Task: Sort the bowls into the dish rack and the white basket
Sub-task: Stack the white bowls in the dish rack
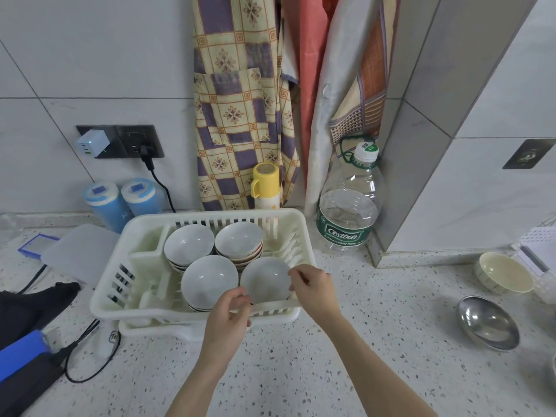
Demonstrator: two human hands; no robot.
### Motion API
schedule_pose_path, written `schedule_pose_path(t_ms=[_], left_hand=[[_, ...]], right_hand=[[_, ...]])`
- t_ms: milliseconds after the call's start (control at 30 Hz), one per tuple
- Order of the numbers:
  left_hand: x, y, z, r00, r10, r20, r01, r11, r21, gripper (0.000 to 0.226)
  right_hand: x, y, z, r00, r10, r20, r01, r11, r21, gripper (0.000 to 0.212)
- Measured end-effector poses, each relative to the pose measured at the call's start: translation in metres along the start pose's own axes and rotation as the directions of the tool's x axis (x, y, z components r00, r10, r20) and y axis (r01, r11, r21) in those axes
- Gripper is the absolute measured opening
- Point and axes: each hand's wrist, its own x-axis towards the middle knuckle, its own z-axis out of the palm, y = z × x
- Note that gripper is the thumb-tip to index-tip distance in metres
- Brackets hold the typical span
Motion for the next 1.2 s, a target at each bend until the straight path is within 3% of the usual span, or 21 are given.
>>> schedule_pose_path(t_ms=[67, 133, 300, 567, 733, 900, 1033, 1200], left_hand=[[-0.005, 0.004, 0.01, 0.999, 0.024, -0.028, -0.026, 0.998, -0.06, 0.019], [-0.01, 0.009, 0.026, 0.998, 0.045, -0.035, -0.048, 0.993, -0.106, 0.017], [-0.029, 0.016, 0.089, 0.998, 0.055, 0.009, -0.053, 0.991, -0.121, 0.014], [-0.083, 0.026, 0.227, 0.998, -0.053, 0.042, 0.058, 0.991, -0.121, 0.013], [-0.114, 0.036, 0.299, 0.99, -0.097, 0.106, 0.108, 0.988, -0.11, 0.012], [-0.137, 0.041, 0.347, 0.953, -0.1, 0.286, 0.107, 0.994, -0.01, 0.014], [-0.148, 0.035, 0.365, 0.904, -0.094, 0.417, 0.08, 0.995, 0.052, 0.014], [-0.155, 0.029, 0.375, 0.866, -0.113, 0.488, 0.076, 0.993, 0.094, 0.013]], right_hand=[[-0.007, 0.001, -0.017, 0.995, 0.069, 0.078, -0.085, 0.969, 0.23, 0.024], [-0.017, 0.012, -0.035, 0.988, 0.101, 0.118, -0.135, 0.931, 0.338, 0.024], [-0.05, 0.061, -0.089, 0.974, 0.177, 0.144, -0.216, 0.918, 0.333, 0.024], [-0.073, 0.143, -0.213, 0.941, 0.302, 0.153, -0.336, 0.889, 0.31, 0.024], [-0.085, 0.176, -0.284, 0.93, 0.362, 0.066, -0.362, 0.868, 0.341, 0.022], [-0.105, 0.204, -0.333, 0.901, 0.423, -0.091, -0.345, 0.828, 0.441, 0.022], [-0.13, 0.225, -0.353, 0.823, 0.505, -0.259, -0.329, 0.796, 0.507, 0.022], [-0.165, 0.249, -0.374, 0.599, 0.644, -0.475, -0.31, 0.734, 0.604, 0.028]])
